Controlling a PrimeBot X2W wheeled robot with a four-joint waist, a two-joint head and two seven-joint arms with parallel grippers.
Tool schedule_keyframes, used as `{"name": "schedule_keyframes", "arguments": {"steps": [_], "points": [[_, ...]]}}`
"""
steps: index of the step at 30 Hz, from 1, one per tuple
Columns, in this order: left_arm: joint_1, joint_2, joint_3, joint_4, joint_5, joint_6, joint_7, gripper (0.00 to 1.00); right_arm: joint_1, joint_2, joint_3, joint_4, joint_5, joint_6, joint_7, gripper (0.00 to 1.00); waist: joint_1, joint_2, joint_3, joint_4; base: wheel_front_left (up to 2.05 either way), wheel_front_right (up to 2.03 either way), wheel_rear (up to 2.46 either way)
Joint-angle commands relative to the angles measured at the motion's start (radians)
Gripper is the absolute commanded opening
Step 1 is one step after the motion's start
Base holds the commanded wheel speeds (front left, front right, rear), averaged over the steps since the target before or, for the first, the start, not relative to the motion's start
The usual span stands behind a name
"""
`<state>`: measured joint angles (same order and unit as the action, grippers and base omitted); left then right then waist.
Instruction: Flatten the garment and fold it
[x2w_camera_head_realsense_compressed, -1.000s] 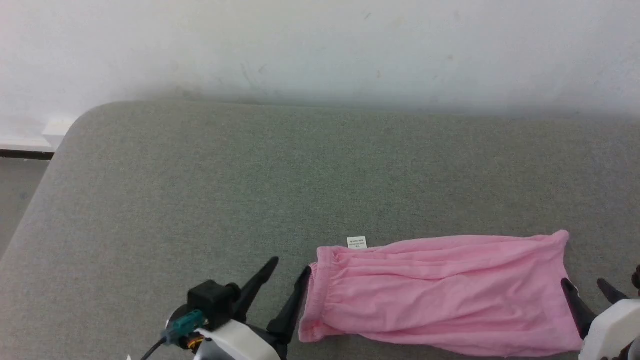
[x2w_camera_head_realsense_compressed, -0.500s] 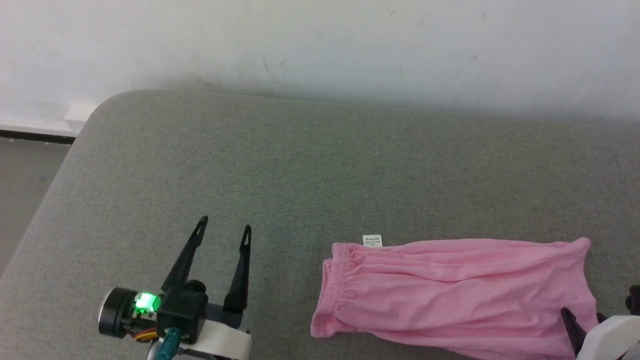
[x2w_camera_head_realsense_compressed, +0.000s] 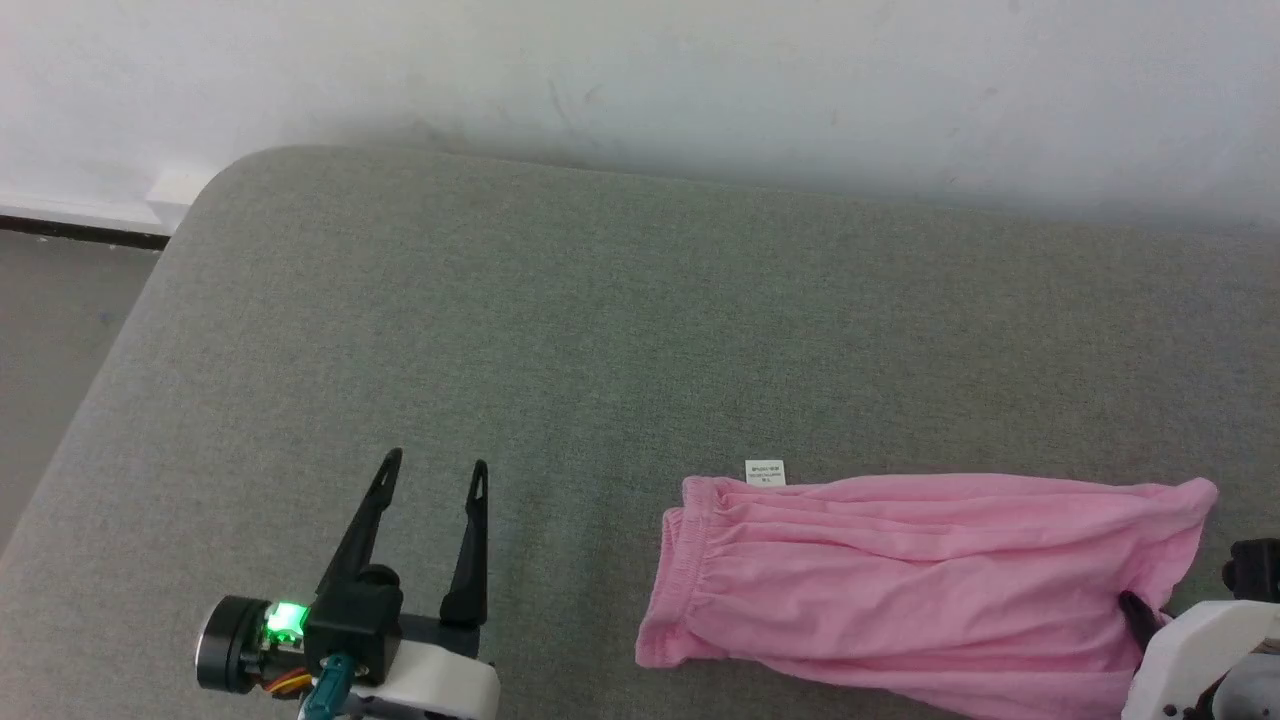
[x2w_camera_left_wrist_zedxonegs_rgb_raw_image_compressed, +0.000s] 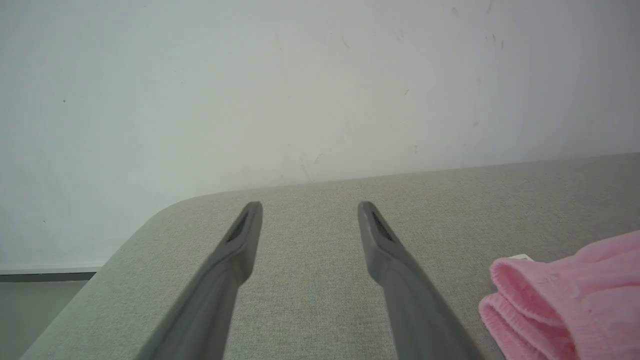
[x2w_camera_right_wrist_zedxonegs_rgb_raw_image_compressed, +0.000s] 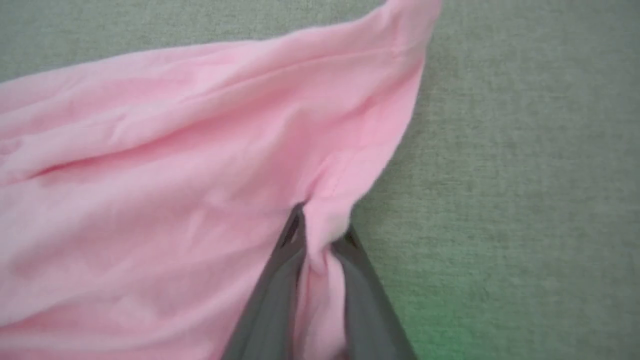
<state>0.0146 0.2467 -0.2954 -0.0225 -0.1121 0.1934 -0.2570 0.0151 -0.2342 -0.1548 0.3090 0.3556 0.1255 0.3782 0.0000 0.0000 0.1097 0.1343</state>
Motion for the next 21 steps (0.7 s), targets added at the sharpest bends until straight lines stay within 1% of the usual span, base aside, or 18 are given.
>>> {"name": "schedule_keyframes", "arguments": {"steps": [1, 4, 11, 17, 21], "points": [[0.012, -0.008, 0.008, 0.002, 0.009, -0.008, -0.005, 1.00, 0.013, 0.022, 0.017, 0.042, 0.009, 0.005, 0.008, 0.00, 0.0000, 0.0000, -0.002, -0.001, 0.00, 0.00, 0.00], [0.020, -0.016, 0.020, 0.007, 0.012, -0.019, -0.005, 1.00, 0.001, 0.008, -0.021, 0.049, 0.001, 0.005, -0.016, 0.00, 0.0000, 0.0000, -0.012, -0.008, 0.00, 0.00, 0.00], [0.028, -0.036, 0.042, 0.011, 0.018, -0.043, -0.005, 1.00, -0.027, -0.033, -0.169, 0.076, -0.052, 0.005, -0.034, 0.00, 0.0000, 0.0000, -0.034, -0.021, 0.00, 0.00, 0.00], [0.039, -0.049, 0.056, 0.012, 0.022, -0.055, -0.005, 1.00, -0.033, -0.042, -0.227, 0.060, -0.074, 0.005, -0.026, 0.00, 0.0000, 0.0000, -0.051, -0.028, 0.00, 0.00, 0.00], [0.049, -0.058, 0.066, 0.014, 0.024, -0.064, -0.005, 1.00, -0.024, -0.019, -0.213, -0.001, -0.068, 0.005, -0.006, 0.00, 0.0000, 0.0000, -0.064, -0.030, 0.00, 0.00, 0.00]]}}
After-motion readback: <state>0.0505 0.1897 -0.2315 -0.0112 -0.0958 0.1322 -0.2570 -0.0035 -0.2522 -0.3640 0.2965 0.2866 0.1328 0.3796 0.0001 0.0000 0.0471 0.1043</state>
